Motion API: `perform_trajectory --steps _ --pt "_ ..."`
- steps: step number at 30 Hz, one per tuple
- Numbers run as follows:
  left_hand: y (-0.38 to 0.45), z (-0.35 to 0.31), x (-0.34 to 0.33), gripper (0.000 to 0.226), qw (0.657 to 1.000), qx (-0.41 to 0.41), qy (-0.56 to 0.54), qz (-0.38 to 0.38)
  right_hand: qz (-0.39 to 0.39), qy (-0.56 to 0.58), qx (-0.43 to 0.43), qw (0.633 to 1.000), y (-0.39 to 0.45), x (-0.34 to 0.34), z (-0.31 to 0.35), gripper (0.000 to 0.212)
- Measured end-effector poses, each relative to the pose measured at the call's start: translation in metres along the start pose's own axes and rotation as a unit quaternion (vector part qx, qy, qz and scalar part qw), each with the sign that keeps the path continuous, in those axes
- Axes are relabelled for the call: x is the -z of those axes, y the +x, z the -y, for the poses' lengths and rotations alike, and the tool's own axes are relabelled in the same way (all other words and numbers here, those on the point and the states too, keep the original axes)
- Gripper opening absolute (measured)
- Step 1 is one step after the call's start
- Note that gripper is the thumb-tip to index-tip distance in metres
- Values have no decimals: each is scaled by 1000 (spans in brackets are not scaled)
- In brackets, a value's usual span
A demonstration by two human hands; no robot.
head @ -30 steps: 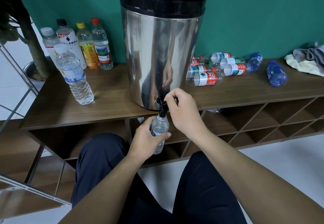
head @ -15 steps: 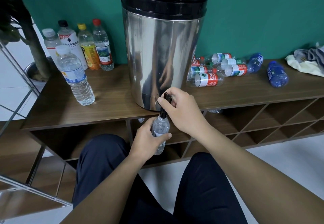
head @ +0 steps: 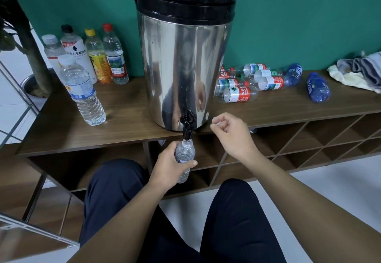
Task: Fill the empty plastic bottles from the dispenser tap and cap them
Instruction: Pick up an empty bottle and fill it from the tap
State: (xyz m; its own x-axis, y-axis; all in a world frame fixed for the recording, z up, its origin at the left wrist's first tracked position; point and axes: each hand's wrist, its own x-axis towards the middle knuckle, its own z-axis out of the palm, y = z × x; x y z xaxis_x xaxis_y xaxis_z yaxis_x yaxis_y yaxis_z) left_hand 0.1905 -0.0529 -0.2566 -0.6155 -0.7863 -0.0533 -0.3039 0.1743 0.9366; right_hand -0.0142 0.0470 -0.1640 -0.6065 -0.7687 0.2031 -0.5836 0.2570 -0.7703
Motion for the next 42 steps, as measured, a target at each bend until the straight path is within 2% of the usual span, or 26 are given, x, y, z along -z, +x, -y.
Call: perform_trajectory --steps 6,9,12,17,21,25,34,38,42 --pt "3 -1 -7 68 1000 2 -7 1 -5 -134 9 991 14 9 -29 37" --pt "3 -3 -12 63 1000 -1 -18 5 12 -148 16 989 27 9 -35 46" --pt "2 -6 -15 60 1000 -4 -18 3 63 -168 35 983 40 6 -41 49" --pt "4 -5 -20 58 1000 -2 -18 7 80 -197 51 976 54 -5 -48 44" --pt "4 -5 -20 58 1000 -5 -18 7 70 -205 53 975 55 -7 -54 29" --pt "-1 -7 -18 61 1000 -16 -16 10 110 -212 63 969 50 -1 -51 20" --pt "-22 -23 -10 62 999 -36 -15 29 112 3 65 992 -24 13 -1 14" --pt "-33 -42 -3 66 997 -58 -27 39 136 17 109 985 -52 22 25 5" --pt "-49 -62 11 68 995 -84 -23 40 145 5 170 975 -57 37 56 9"
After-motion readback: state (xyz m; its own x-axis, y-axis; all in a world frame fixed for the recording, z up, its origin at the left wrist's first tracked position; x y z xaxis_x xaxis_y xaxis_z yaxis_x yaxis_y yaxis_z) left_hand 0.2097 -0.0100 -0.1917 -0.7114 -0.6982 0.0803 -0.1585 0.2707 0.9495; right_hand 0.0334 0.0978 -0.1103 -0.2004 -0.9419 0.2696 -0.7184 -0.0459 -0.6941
